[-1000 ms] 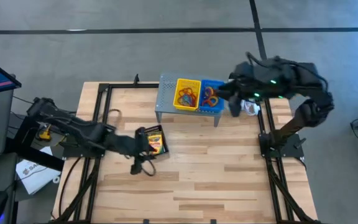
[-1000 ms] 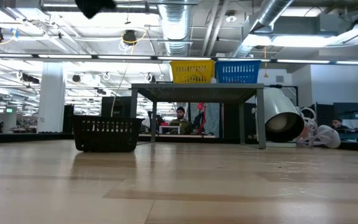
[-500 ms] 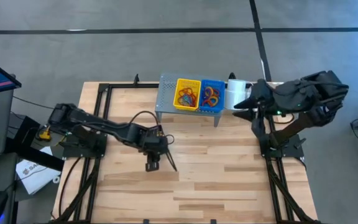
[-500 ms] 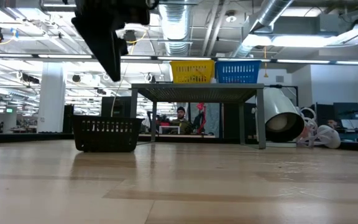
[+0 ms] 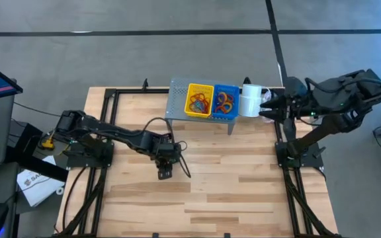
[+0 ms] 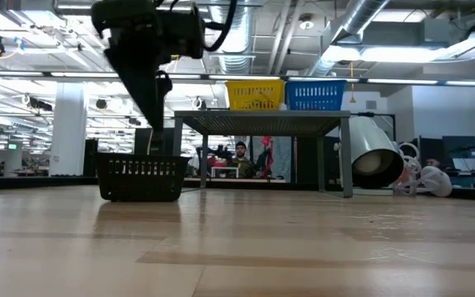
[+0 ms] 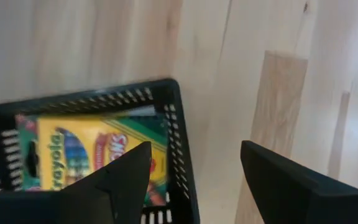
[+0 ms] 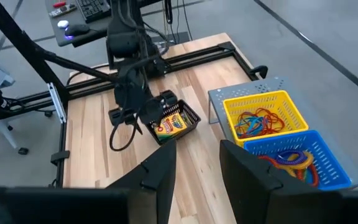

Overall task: Pick & Place Office Desk Supplies
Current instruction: Put the black basket on the shelf

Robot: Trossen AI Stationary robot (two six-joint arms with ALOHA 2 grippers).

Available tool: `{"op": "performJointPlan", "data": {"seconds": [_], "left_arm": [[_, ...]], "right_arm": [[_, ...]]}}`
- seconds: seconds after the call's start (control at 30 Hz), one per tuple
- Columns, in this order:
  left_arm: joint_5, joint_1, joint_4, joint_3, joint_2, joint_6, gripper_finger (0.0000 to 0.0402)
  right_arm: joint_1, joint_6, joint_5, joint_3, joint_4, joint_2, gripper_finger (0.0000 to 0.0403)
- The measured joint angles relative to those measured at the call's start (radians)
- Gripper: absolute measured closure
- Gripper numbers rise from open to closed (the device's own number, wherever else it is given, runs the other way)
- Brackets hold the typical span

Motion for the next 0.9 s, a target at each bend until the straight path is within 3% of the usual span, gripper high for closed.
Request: {"op": "performJointPlan", "data": {"seconds": [0.63,0.9], "left_arm": [[-0.045,-0.022,0.090,-0.003,0.192,-0.003,0.0182],[-0.070,-0.021,0.088,-0.005,0.194,-0.005,0.0240]], "right_arm": [[0.001,0.003,-0.012,0.000,0.000,-0.030,0.0282],[0.001,0.002,-0.014,0.000,0.000,-0.033,0.0282]]}}
